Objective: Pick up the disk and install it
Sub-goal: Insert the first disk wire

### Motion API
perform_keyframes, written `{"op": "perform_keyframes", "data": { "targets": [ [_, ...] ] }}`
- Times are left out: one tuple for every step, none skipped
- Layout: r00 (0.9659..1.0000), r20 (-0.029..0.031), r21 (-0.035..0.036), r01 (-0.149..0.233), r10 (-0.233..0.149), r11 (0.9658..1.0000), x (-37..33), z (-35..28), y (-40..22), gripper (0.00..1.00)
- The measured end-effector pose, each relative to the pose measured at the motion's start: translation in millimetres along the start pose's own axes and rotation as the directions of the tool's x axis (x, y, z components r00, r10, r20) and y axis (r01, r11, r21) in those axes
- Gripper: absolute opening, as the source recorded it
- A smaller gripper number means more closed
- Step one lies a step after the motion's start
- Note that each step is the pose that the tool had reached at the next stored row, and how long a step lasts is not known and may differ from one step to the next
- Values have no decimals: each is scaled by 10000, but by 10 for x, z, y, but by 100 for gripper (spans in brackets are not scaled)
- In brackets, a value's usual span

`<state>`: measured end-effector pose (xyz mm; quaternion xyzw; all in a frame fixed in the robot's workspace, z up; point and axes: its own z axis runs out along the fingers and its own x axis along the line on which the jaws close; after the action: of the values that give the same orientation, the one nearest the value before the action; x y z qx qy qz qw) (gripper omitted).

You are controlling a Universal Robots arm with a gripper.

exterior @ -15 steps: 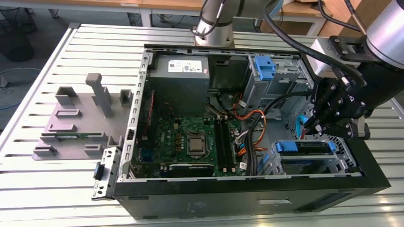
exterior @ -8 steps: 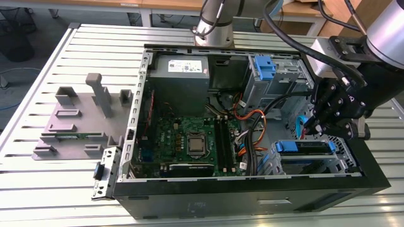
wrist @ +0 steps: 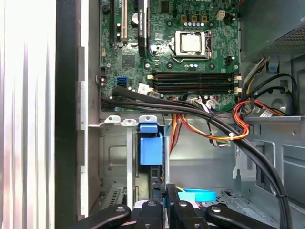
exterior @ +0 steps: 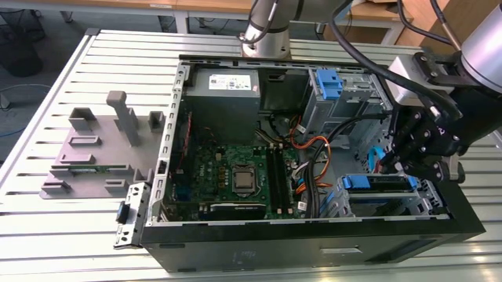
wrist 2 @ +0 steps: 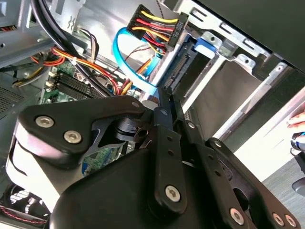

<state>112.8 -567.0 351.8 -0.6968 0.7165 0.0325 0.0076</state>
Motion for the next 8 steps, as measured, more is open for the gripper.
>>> {"op": "perform_keyframes", "data": {
  "targets": [
    [10000, 0, 0, 0, 0, 10000, 13, 1, -1, 16],
    [10000, 5, 0, 1, -1, 10000, 20, 4, -2, 16],
    [10000, 7, 0, 2, -2, 10000, 23, 9, -5, 16],
    [10000, 7, -1, 11, -11, 10000, 23, 14, -10, 16],
    [10000, 5, -1, 24, -24, 10000, 24, 17, -17, 16],
    [10000, 4, -2, 38, -38, 10000, 24, 21, -27, 16],
    [10000, 3, -3, 52, -52, 10000, 24, 26, -37, 16],
    [10000, 4, -4, 60, -60, 10000, 24, 30, -42, 16]
  ]
}}
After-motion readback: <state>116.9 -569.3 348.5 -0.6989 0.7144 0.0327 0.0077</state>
